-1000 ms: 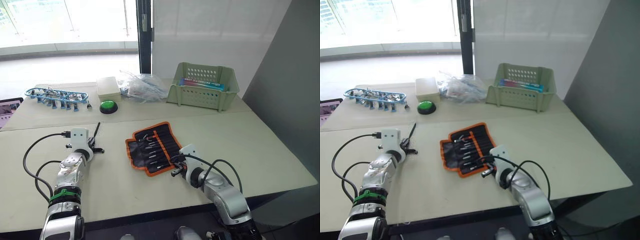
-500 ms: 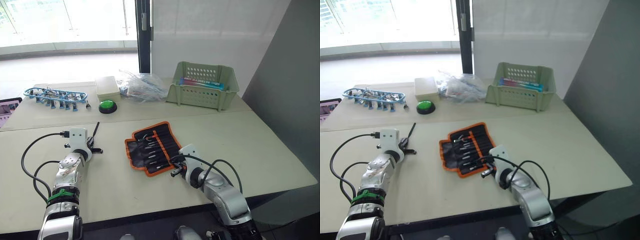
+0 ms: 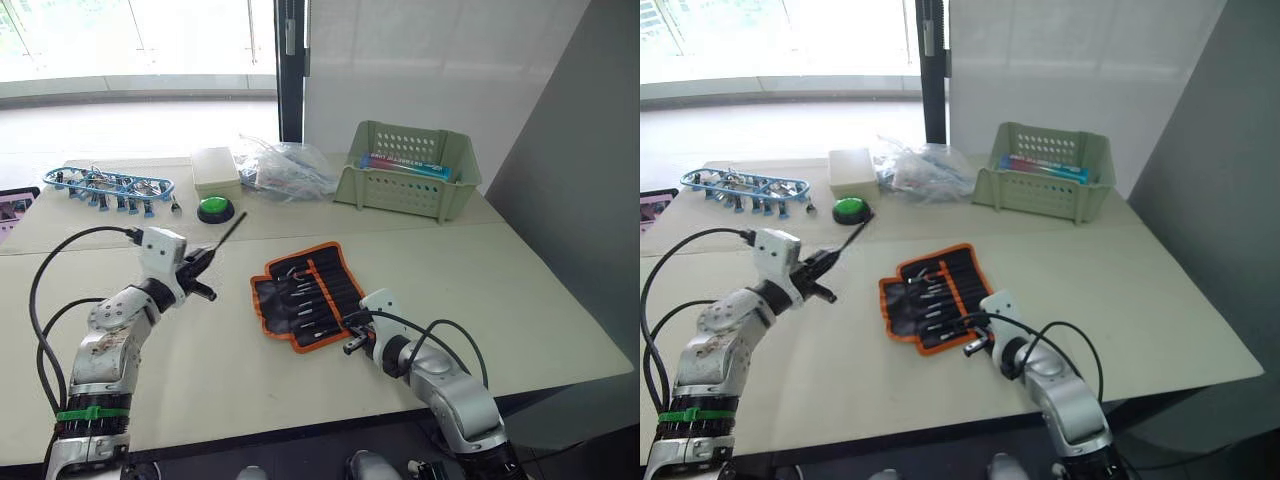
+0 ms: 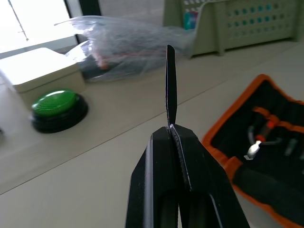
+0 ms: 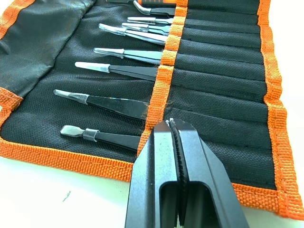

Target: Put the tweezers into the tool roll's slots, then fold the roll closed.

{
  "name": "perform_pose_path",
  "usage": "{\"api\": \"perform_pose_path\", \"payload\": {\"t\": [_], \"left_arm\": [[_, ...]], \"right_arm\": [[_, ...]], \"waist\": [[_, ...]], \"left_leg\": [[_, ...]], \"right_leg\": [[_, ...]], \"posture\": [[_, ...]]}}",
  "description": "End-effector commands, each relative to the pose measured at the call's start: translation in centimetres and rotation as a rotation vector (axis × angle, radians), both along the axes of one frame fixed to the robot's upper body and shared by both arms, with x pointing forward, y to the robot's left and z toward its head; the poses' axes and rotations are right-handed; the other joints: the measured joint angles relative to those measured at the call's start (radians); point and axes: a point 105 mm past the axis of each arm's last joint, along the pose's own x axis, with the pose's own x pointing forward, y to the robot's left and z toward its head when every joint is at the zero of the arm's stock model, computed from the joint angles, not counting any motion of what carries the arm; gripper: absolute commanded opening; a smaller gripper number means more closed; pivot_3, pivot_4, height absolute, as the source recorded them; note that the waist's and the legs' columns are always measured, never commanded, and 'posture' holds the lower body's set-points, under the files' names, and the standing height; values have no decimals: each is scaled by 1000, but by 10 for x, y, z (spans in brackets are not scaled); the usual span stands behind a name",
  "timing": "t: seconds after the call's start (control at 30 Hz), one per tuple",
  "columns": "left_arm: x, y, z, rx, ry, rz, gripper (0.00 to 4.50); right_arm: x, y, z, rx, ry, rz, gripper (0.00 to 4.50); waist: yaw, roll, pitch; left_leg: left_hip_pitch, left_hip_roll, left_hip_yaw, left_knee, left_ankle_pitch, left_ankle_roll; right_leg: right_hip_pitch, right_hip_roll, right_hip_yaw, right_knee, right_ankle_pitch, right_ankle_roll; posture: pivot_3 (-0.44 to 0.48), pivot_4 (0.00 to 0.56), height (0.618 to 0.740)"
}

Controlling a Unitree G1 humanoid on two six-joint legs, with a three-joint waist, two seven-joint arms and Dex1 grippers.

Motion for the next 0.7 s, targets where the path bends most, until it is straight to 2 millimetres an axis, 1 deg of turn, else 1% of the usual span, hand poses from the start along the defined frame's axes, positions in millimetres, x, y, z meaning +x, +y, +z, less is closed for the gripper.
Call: {"api": "perform_pose_path", "payload": {"t": [0.03, 0.1, 0.17, 0.27, 0.33, 0.4, 0.53, 0.7], "left_arm": [[-25, -44, 8, 37, 65, -269, 24], [-33, -56, 1, 100, 122, -340, 24], [-37, -62, -4, 164, 162, -369, 24], [-45, -66, -9, 234, 211, -413, 24], [-51, -64, -14, 293, 254, -434, 24], [-52, -61, -17, 327, 281, -430, 24], [-56, -57, -22, 411, 300, -454, 24], [-50, -59, -27, 440, 292, -437, 24]], "right_arm": [[-12, -14, -44, -85, 179, -43, 0], [-12, -13, -44, -85, 178, -42, 0], [-12, -13, -44, -85, 178, -42, 0], [-12, -13, -43, -85, 177, -43, 0], [-13, -13, -43, -85, 176, -45, 0], [-13, -14, -43, -85, 176, -47, 0], [-15, -14, -44, -83, 177, -53, 0], [-16, -12, -44, -77, 178, -57, 0]], "waist": [[-1, 0, 0], [-3, 0, 0], [-4, 0, 0], [-4, 0, 0], [-4, 1, 1], [-2, 1, 1], [-2, 1, 1], [-1, 2, 2]], "left_leg": [[-1, 0, 0, 0, 0, 0], [-5, 0, 0, 0, 0, 0], [-10, 0, 0, 1, 5, 8], [-12, 0, 0, 1, 5, 9], [-12, 1, 0, 1, 5, 9], [-12, 0, 0, 1, 5, 8], [-13, 0, 0, 1, 5, 8], [-14, 0, 0, 0, 5, 8]], "right_leg": [[-1, 0, 0, 0, 0, 0], [-5, 0, 0, 0, 0, 0], [-11, 1, 0, 1, 0, 0], [-14, 1, 0, 3, 0, 0], [-14, 2, 0, 2, 0, 0], [-14, 1, 0, 2, 0, 0], [-15, 1, 0, 1, 0, 0], [-15, 1, 0, 0, 0, 0]], "posture": [[0, 150, 736], [0, 150, 736], [0, 150, 736], [0, 150, 736], [0, 150, 736], [0, 150, 736], [0, 150, 736], [0, 150, 736]]}}
